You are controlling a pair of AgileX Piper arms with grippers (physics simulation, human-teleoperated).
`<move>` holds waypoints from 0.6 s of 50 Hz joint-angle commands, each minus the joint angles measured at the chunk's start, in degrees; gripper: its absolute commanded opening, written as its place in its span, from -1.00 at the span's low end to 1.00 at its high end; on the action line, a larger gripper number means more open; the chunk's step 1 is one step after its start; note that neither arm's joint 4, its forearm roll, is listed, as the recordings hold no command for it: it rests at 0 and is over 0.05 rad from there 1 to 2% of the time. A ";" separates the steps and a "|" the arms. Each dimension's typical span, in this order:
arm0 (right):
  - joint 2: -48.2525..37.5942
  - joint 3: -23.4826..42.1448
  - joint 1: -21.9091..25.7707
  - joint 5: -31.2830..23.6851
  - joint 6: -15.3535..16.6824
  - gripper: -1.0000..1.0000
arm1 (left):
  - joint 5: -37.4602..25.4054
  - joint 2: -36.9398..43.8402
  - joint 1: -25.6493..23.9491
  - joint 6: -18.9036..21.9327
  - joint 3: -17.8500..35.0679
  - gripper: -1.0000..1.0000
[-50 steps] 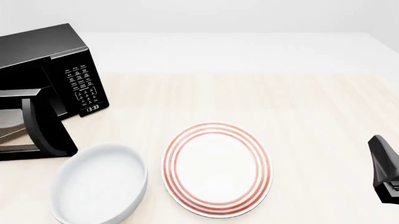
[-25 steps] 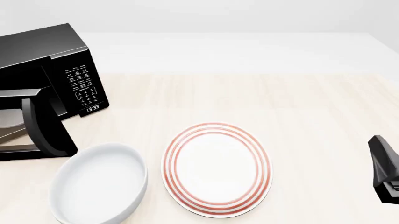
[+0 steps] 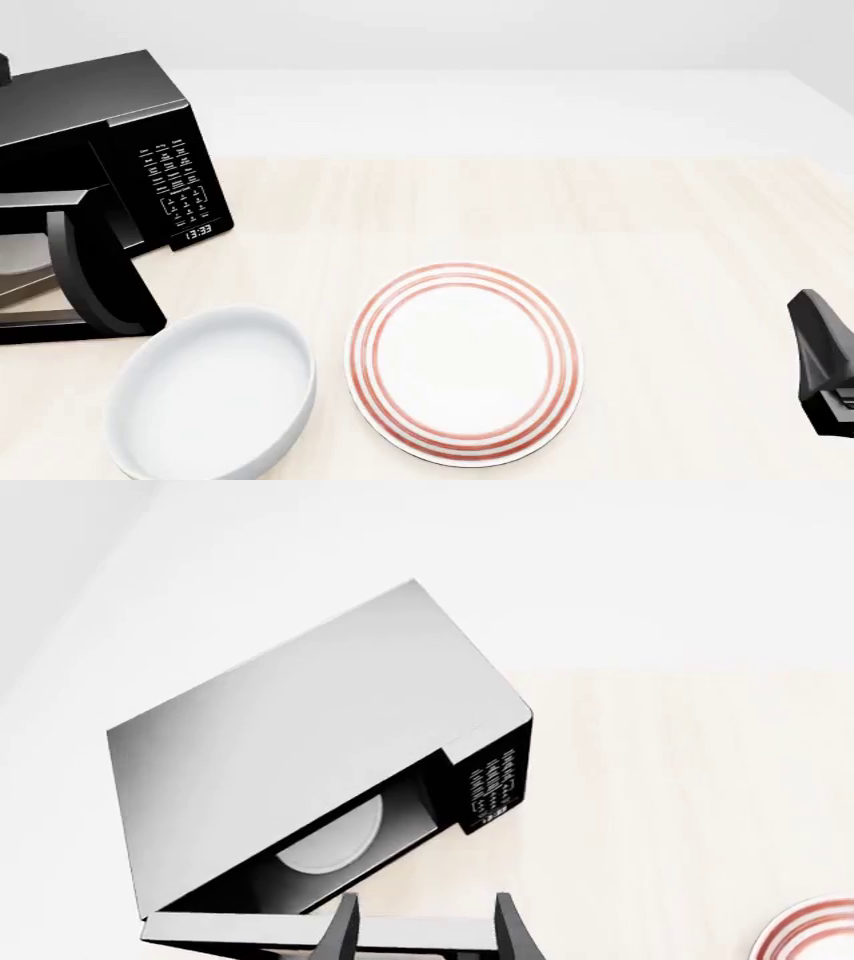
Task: Open the microwave.
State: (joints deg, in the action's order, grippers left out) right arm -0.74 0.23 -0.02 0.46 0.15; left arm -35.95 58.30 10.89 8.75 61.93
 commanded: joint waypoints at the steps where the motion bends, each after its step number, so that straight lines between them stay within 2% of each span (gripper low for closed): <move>1: 0.00 0.00 0.00 0.00 0.00 1.00 | -0.64 4.28 0.01 -1.96 2.53 1.00; 8: 0.00 0.00 0.00 0.00 0.00 1.00 | -1.11 6.86 -1.38 -2.72 3.54 1.00; 16: 0.00 0.00 0.00 0.00 0.00 1.00 | -1.34 9.69 -0.82 -1.67 5.33 1.00; 30: 0.00 0.00 0.00 0.00 0.00 1.00 | -0.33 12.21 0.07 -0.84 4.35 1.00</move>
State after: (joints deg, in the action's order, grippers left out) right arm -0.74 0.23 -0.02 0.46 0.15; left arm -36.78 68.48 10.39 7.50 66.55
